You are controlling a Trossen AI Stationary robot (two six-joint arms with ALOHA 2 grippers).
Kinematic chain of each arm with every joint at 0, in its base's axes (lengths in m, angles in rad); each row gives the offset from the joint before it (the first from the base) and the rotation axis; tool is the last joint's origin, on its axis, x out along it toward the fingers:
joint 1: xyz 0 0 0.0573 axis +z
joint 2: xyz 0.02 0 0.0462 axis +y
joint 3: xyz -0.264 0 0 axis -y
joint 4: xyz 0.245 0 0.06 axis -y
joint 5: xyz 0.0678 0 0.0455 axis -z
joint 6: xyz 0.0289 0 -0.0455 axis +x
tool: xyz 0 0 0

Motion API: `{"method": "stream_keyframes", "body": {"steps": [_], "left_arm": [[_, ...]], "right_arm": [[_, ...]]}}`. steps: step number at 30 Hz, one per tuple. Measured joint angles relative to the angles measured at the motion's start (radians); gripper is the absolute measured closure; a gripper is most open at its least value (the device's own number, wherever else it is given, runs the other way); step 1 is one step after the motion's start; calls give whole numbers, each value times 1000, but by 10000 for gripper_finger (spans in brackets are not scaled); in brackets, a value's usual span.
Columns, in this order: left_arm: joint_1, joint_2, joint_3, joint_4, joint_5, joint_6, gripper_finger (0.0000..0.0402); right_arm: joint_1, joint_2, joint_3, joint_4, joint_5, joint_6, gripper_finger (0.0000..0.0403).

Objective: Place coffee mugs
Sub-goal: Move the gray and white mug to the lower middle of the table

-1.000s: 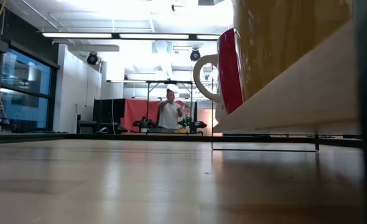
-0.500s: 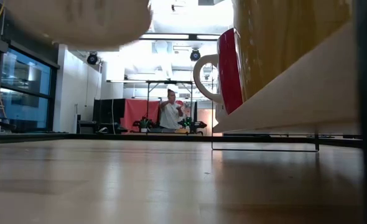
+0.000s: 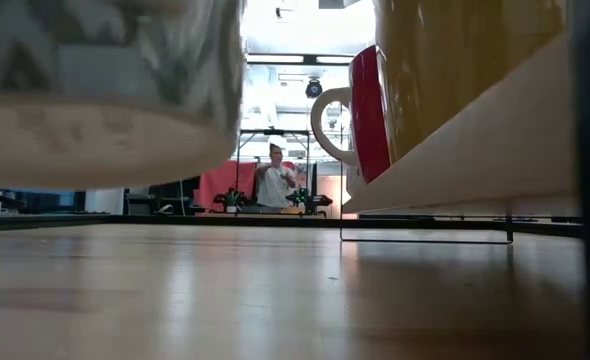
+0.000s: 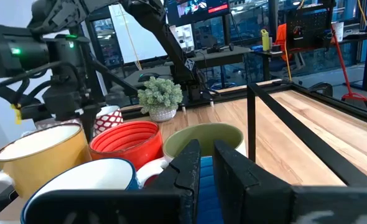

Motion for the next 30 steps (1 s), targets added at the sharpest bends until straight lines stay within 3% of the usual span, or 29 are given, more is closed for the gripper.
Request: {"method": "stream_keyframes", "body": {"steps": [11, 30], "left_arm": [[13, 0, -76, -4, -32, -73, 394], [152, 0, -111, -19, -52, 105, 385]], "right_arm": [[0, 0, 0, 0, 0, 0, 373], [0, 0, 0, 0, 0, 27, 373]]}}
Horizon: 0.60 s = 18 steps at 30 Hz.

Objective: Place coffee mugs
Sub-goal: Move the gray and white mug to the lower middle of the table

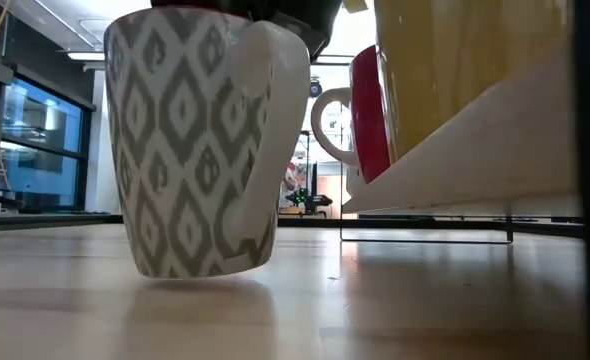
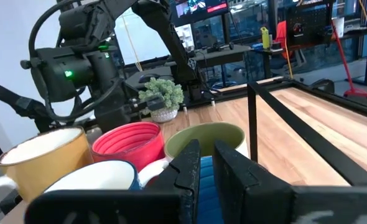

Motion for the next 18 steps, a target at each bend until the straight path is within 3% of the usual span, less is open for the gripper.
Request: {"method": "stream_keyframes", "body": {"steps": [12, 18], "left_arm": [[-4, 0, 0, -4, 16, 36, 373], [-3, -1, 0, -4, 15, 31, 344]], "right_arm": [[0, 0, 0, -2, 0, 26, 373], [0, 0, 0, -2, 0, 26, 373]]}}
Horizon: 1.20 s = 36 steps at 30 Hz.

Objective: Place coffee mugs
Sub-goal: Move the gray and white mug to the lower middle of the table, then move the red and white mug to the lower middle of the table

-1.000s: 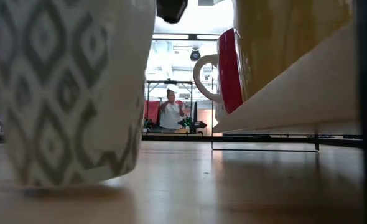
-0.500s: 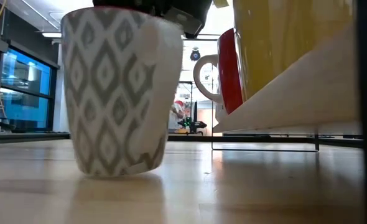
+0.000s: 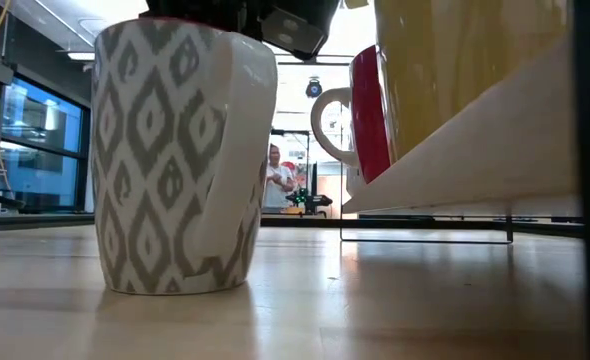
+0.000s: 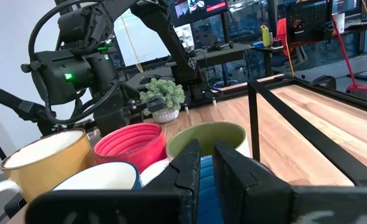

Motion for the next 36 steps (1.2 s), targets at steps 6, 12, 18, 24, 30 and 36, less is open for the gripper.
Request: {"method": "stream_keyframes", "body": {"steps": [6, 12, 18, 24, 30, 36], "left_arm": [[4, 0, 0, 0, 0, -17, 297], [17, -10, 1, -3, 9, -18, 257], [30, -40, 2, -49, 45, -18, 242], [30, -82, 2, -91, 56, 4, 241], [30, -151, 2, -105, 57, 11, 241], [27, -237, 1, -141, 32, 11, 241]], "right_arm": [[0, 0, 0, 0, 0, 0, 373], [0, 0, 0, 0, 0, 0, 373], [0, 1, 0, -1, 0, 0, 373], [0, 13, 0, -1, 0, -4, 373], [0, 19, 0, -1, 0, -7, 373], [0, 19, 0, -1, 0, -7, 373]]}}
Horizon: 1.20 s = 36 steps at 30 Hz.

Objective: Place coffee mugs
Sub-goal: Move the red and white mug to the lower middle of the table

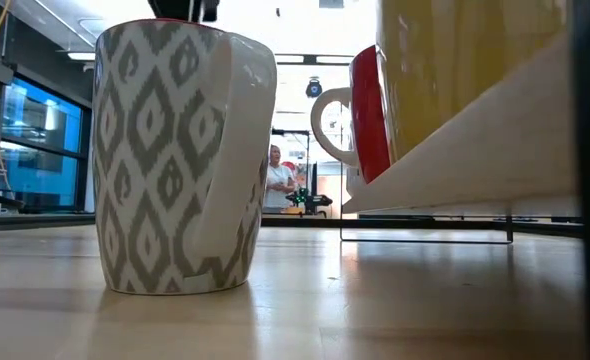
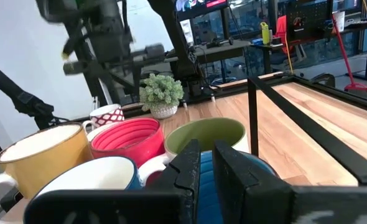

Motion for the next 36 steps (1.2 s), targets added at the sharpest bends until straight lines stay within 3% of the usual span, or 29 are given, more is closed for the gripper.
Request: {"method": "stream_keyframes", "body": {"steps": [6, 11, 18, 23, 36], "left_arm": [[-43, -89, 0, -135, -90, -2, 241], [-118, -163, -6, -273, -149, -93, 241], [-262, -296, -197, -170, -167, -306, 241], [-338, -331, -328, -62, -102, -395, 241], [-365, -324, -476, 140, -16, -497, 241]], "right_arm": [[0, 1, 0, 0, 0, 0, 373], [0, 1, 0, 1, 0, 13, 373], [0, 1, -1, 7, 1, 149, 373], [0, 1, -2, 10, 1, 223, 373], [0, 1, -1, 10, 0, 296, 373]]}}
